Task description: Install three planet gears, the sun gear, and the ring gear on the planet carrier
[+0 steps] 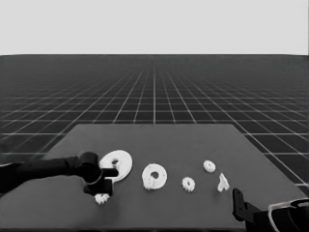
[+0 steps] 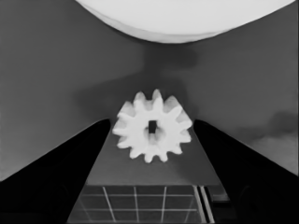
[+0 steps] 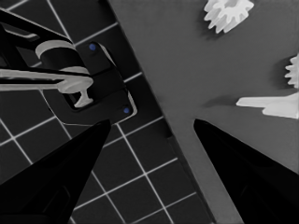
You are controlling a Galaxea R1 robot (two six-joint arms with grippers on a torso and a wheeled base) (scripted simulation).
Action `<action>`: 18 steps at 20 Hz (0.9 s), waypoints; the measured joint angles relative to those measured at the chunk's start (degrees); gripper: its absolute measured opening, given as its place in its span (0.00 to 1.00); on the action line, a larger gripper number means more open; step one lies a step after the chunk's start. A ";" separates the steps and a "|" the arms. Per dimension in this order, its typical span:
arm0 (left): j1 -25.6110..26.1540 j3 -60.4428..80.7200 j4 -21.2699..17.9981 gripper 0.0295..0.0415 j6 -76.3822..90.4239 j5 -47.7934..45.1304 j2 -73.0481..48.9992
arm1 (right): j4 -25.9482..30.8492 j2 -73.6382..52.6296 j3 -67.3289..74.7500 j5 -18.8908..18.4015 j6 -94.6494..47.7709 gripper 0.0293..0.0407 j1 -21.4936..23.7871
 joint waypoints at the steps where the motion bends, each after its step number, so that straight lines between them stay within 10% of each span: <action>1: 0.19 -0.20 0.18 0.75 0.08 -0.13 0.07 | 0.00 0.00 0.00 0.00 0.00 0.81 0.00; 4: 0.40 -0.43 0.39 0.75 0.18 -0.27 0.16 | 0.00 0.00 0.00 0.00 0.00 0.81 0.00; 6: 0.44 -0.47 0.43 0.15 0.19 -0.29 0.17 | 0.00 0.00 0.00 0.00 0.00 0.81 0.00; 14: 0.42 -0.48 0.45 0.14 0.20 -0.30 0.18 | 0.00 0.00 0.00 0.00 0.00 0.81 0.00; 18: -11.61 7.24 -10.80 0.14 -3.20 4.50 -2.65 | 0.00 0.00 0.00 0.00 0.00 0.81 0.00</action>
